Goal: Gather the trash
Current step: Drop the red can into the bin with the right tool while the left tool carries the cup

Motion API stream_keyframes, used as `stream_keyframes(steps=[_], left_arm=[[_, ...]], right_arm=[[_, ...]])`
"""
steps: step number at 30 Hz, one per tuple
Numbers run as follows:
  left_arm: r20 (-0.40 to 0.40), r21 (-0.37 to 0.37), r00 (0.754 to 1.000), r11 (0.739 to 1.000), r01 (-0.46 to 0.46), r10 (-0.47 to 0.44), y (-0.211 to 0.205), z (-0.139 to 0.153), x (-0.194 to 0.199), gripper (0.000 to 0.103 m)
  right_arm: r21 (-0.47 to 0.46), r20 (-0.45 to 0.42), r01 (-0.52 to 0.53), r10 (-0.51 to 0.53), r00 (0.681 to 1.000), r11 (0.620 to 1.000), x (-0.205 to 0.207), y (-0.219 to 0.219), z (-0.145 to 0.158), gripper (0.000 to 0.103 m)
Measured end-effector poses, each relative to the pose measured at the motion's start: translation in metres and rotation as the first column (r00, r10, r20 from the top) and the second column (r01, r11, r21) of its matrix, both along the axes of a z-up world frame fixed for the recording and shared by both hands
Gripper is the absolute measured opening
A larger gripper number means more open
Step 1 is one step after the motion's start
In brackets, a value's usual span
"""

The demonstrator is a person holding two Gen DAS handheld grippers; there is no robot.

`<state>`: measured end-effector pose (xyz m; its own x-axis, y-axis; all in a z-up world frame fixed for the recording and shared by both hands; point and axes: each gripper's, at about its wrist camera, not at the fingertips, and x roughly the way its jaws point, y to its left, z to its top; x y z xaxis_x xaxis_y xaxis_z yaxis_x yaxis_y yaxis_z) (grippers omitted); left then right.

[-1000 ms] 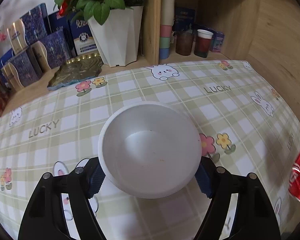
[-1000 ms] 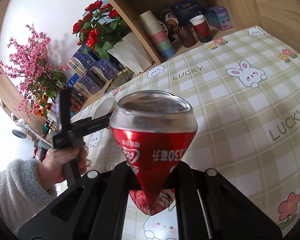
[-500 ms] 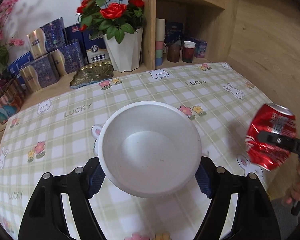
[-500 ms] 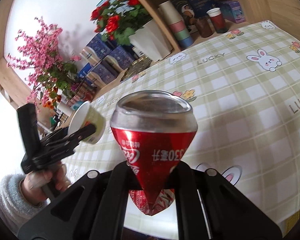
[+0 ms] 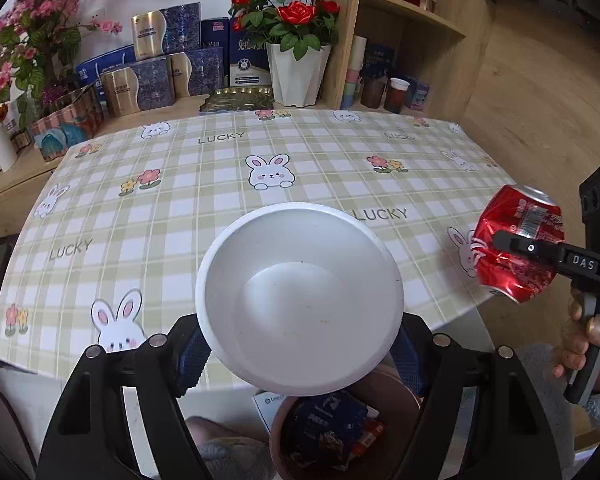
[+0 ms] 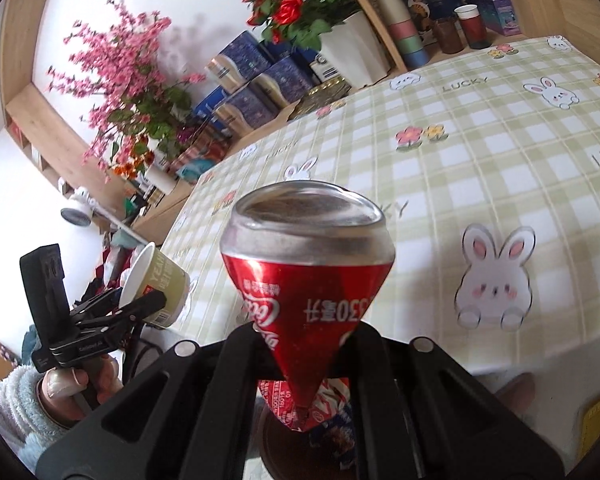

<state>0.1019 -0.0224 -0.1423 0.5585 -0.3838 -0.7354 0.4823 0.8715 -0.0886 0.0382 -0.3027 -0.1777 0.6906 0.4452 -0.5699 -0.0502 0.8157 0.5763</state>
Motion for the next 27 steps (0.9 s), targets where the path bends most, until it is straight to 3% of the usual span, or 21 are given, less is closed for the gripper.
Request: stream_keyframes(steps=[9, 13, 17, 22, 27], left_arm=[[-0.005, -0.080, 0.999, 0.996, -0.038, 0.038, 0.027, -0.008, -0.060, 0.075], [-0.029, -0.135, 0.995, 0.986, -0.103, 0.100, 0.044, -0.018, -0.077, 0.075], [-0.042, -0.135, 0.990, 0.981, -0.138, 0.133, 0.056, -0.030, -0.093, 0.075], [-0.019, -0.115, 0.990, 0.983, -0.144, 0.143, 0.062, -0.032, -0.101, 0.075], [-0.015, -0.111, 0.988, 0.981, -0.157, 0.156, 0.063, -0.035, -0.108, 0.075]], right_arm=[[-0.093, -0.063, -0.124, 0.119, 0.991, 0.988, -0.044, 0.047, -0.021, 0.007], [-0.130, -0.111, -0.187, 0.173, 0.979, 0.974, -0.058, 0.068, -0.042, 0.007], [-0.152, -0.177, -0.253, 0.226, 0.958, 0.955, -0.064, 0.086, -0.069, 0.007], [-0.250, -0.316, -0.374, 0.290, 0.903, 0.893, -0.055, 0.114, -0.126, 0.007], [-0.247, -0.476, -0.394, 0.244, 0.845, 0.885, -0.036, 0.123, -0.186, 0.007]])
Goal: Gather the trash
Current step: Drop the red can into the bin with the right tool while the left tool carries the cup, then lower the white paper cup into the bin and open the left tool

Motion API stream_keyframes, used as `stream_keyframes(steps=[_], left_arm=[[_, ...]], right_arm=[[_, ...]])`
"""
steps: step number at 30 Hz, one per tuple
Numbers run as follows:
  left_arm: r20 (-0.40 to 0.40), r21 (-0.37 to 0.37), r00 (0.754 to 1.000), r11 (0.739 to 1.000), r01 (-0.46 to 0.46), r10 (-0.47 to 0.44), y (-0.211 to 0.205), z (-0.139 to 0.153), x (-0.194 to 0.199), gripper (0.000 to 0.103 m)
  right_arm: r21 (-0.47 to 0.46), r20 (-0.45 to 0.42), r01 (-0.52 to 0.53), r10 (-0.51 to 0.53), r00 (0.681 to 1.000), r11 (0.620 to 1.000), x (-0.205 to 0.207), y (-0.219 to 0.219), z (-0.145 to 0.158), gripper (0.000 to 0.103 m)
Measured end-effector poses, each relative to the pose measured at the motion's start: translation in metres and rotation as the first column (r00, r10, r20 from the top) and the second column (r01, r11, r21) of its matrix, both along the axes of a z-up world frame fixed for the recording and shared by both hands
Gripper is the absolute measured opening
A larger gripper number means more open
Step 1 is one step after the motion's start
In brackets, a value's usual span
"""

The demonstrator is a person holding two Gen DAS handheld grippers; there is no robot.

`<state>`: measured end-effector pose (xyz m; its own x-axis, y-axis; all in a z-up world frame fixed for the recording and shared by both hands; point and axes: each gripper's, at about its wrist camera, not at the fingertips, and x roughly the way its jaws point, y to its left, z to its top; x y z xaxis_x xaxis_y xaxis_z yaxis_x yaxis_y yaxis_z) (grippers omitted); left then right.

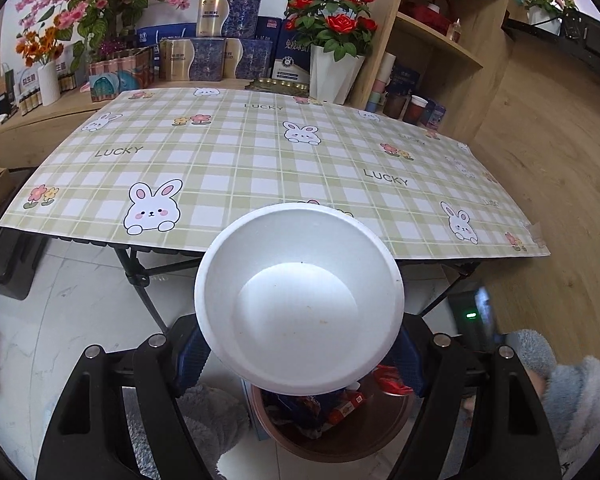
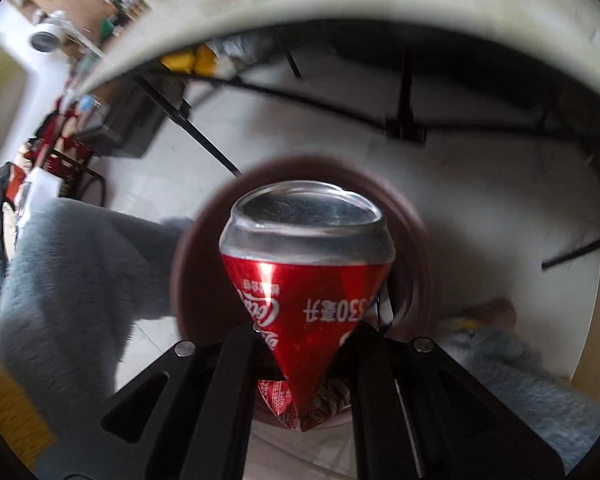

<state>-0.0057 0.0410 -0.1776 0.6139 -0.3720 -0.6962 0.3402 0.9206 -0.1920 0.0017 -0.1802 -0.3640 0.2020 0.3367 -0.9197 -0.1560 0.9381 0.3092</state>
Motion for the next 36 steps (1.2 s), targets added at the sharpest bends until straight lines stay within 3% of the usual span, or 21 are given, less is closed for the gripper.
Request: stream_keyframes(steps=[5, 10, 12, 13, 18, 22, 27, 31, 32, 36], left_arm=[[0.011, 0.011, 1.000, 1.000, 0.007, -0.007, -0.001, -0.003, -0.004, 0.075], [-0.005, 0.013, 1.000, 1.000, 0.009, -0.009, -0.001, -0.009, 0.002, 0.075], [-0.013, 0.006, 1.000, 1.000, 0.013, -0.013, -0.002, -0.011, 0.004, 0.075], [-0.018, 0.004, 1.000, 1.000, 0.016, -0.016, -0.003, -0.012, 0.005, 0.075], [-0.026, 0.006, 0.999, 0.999, 0.034, -0.034, -0.007, -0.014, 0.008, 0.075], [-0.026, 0.005, 0.998, 0.998, 0.055, -0.055, -0.012, -0.014, 0.008, 0.075], [-0.025, 0.006, 0.996, 0.997, 0.082, -0.081, -0.018, -0.013, 0.007, 0.075], [-0.027, 0.007, 0.992, 0.992, 0.122, -0.122, -0.024, -0.014, 0.006, 0.075], [-0.024, 0.008, 0.990, 0.991, 0.136, -0.136, -0.027, -0.014, 0.005, 0.075], [-0.009, 0.035, 0.984, 0.983, 0.179, -0.179, -0.037, -0.014, 0.002, 0.075]], right_arm=[[-0.053, -0.081, -0.011, 0.007, 0.997, 0.999, 0.004, 0.007, -0.032, 0.007], [-0.064, -0.091, 0.005, -0.011, 0.996, 0.998, 0.010, 0.005, -0.034, 0.012], [-0.029, -0.074, 0.041, -0.043, 0.996, 0.999, 0.009, -0.001, -0.029, 0.062], [-0.016, -0.052, 0.050, -0.051, 0.997, 0.999, 0.009, -0.002, -0.023, 0.069], [0.007, 0.078, 0.058, -0.058, 0.995, 0.998, 0.004, -0.009, 0.020, 0.093], [-0.004, 0.177, 0.064, -0.062, 0.982, 0.998, -0.005, -0.016, 0.057, 0.096], [-0.004, 0.347, 0.105, -0.097, 0.933, 0.994, -0.015, -0.031, 0.110, 0.097], [0.043, 0.477, 0.166, -0.167, 0.863, 0.985, -0.020, -0.047, 0.149, 0.097], [0.070, 0.522, 0.184, -0.194, 0.831, 0.980, -0.023, -0.055, 0.162, 0.097], [0.130, 0.601, 0.216, -0.250, 0.759, 0.968, -0.029, -0.073, 0.194, 0.097]])
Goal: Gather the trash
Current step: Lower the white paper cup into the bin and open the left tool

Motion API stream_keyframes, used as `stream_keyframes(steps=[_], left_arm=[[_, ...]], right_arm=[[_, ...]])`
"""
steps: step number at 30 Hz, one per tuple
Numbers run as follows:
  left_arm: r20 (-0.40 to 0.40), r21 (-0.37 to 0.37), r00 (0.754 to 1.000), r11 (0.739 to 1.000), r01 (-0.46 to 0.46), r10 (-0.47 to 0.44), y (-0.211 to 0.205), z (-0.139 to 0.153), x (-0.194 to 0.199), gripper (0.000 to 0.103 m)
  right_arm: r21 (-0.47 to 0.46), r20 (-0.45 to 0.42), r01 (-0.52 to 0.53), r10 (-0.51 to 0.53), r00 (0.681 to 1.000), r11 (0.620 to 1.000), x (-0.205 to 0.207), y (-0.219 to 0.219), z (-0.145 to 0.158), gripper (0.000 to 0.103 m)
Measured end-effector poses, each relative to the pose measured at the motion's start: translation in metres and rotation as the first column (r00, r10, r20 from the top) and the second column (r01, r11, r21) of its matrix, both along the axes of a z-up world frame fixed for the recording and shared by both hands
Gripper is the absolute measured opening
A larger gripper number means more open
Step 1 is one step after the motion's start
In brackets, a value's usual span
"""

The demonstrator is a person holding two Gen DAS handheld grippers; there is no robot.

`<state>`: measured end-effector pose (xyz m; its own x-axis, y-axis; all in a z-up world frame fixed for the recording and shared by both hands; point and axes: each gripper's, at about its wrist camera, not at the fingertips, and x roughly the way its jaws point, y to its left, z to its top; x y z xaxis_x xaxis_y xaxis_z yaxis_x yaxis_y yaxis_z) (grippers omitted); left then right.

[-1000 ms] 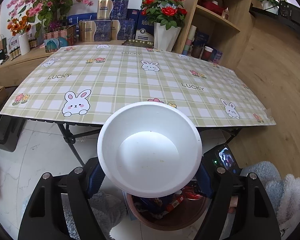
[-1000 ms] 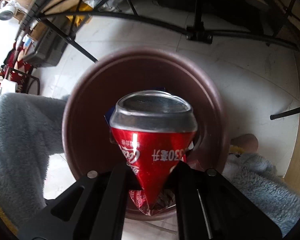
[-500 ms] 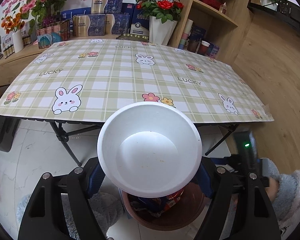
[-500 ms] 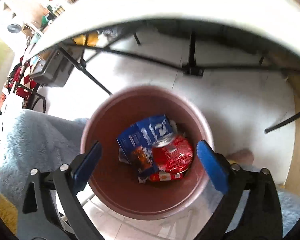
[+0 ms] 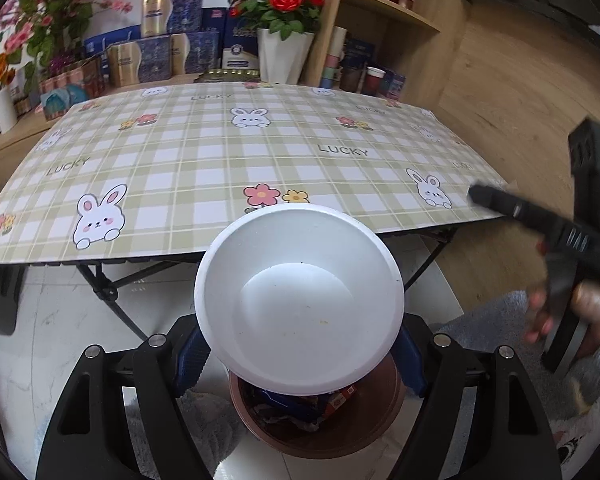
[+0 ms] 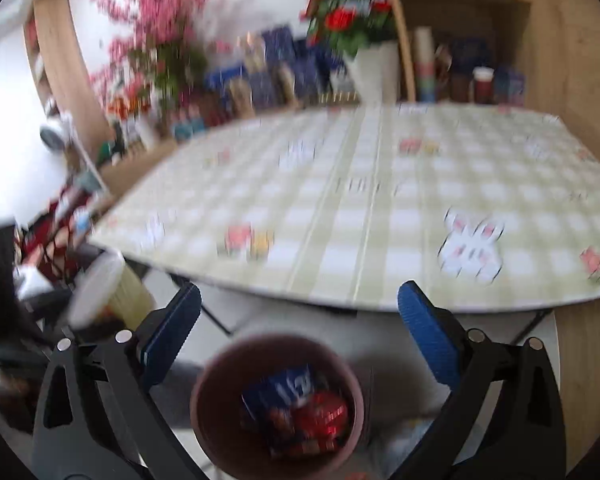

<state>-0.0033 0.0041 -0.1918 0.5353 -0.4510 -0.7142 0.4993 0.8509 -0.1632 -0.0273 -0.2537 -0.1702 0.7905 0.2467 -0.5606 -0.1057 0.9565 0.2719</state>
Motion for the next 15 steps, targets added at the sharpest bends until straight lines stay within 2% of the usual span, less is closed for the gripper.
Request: stream_keyframes(steps=[4, 7, 15], left_arm=[[-0.010, 0.017, 1.000, 0.999, 0.030, -0.029, -0.007, -0.007, 0.002, 0.075], [-0.033, 0.044, 0.998, 0.997, 0.059, -0.057, -0.014, -0.017, 0.005, 0.075], [-0.094, 0.137, 0.989, 0.983, 0.126, -0.114, -0.031, -0.046, 0.010, 0.075]], right_arm=[[-0.031, 0.081, 0.033, -0.031, 0.996, 0.999, -0.003, -0.010, 0.026, 0.097], [0.004, 0.115, 0.046, -0.046, 0.992, 0.999, -0.006, -0.019, 0.034, 0.097], [0.056, 0.105, 0.049, -0.054, 0.993, 0.997, -0.011, -0.025, 0.030, 0.097]])
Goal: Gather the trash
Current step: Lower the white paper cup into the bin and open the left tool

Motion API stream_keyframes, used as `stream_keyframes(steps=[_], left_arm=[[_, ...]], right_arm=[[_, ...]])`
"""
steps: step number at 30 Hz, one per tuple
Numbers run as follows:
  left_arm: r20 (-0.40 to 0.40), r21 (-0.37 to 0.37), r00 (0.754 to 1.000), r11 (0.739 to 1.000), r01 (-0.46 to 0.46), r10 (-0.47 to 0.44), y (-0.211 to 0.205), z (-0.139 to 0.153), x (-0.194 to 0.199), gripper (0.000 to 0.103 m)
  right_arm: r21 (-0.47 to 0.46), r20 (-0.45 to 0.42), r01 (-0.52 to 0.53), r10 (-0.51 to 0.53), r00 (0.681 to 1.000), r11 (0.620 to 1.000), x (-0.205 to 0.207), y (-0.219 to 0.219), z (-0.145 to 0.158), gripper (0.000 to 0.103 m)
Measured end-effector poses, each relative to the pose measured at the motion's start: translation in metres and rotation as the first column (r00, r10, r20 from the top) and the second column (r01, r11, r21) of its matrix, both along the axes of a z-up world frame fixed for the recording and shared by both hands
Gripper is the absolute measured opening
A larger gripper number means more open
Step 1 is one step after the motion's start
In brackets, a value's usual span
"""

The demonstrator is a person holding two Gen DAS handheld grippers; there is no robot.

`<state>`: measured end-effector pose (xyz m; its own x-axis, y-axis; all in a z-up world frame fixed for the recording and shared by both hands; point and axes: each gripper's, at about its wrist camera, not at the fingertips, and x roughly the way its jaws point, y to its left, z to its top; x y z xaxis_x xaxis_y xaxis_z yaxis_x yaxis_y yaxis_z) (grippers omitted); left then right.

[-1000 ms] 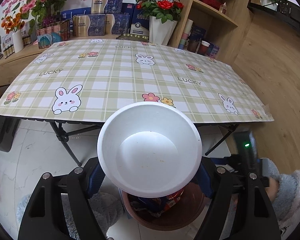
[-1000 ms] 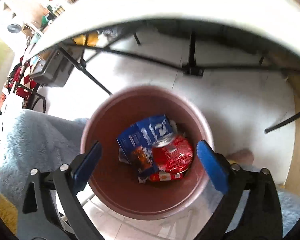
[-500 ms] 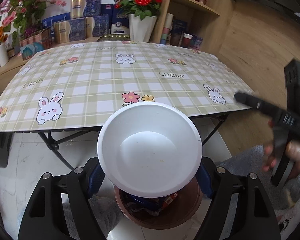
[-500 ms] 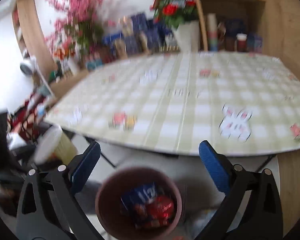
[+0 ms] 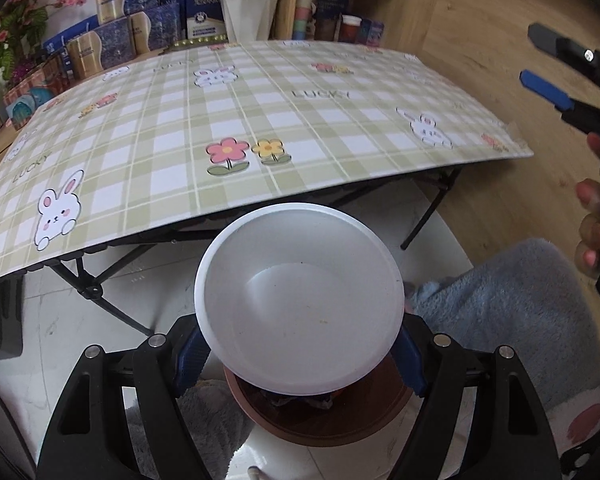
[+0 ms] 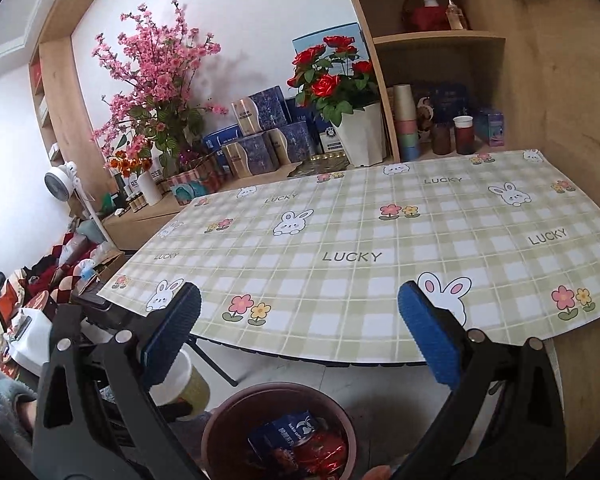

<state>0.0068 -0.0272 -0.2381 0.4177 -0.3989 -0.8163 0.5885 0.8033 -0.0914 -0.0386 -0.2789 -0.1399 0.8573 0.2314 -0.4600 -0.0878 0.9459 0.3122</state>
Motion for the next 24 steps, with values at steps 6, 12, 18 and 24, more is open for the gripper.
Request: stream_keyframes(steps=[6, 12, 18, 24], left_arm=[[-0.076, 0.077, 0.996, 0.996, 0.046, -0.040, -0.014, -0.032, 0.002, 0.075], [-0.160, 0.144, 0.985, 0.986, 0.089, -0.065, -0.029, -0.073, 0.004, 0.075], [-0.235, 0.220, 0.967, 0.964, 0.151, -0.098, -0.045, -0.111, 0.003, 0.075], [-0.240, 0.233, 0.962, 0.954, 0.188, -0.131, -0.055, -0.117, 0.002, 0.081]], right_arm=[[0.041, -0.021, -0.016, 0.017, 1.000, 0.999, -0.004, -0.005, -0.003, 0.097], [0.034, -0.031, -0.018, 0.019, 0.999, 0.999, -0.006, -0.006, -0.004, 0.097], [0.045, -0.039, -0.010, 0.012, 0.999, 0.999, -0.010, -0.009, -0.007, 0.097], [0.050, -0.052, -0.008, 0.010, 0.999, 0.999, -0.010, -0.010, -0.009, 0.097]])
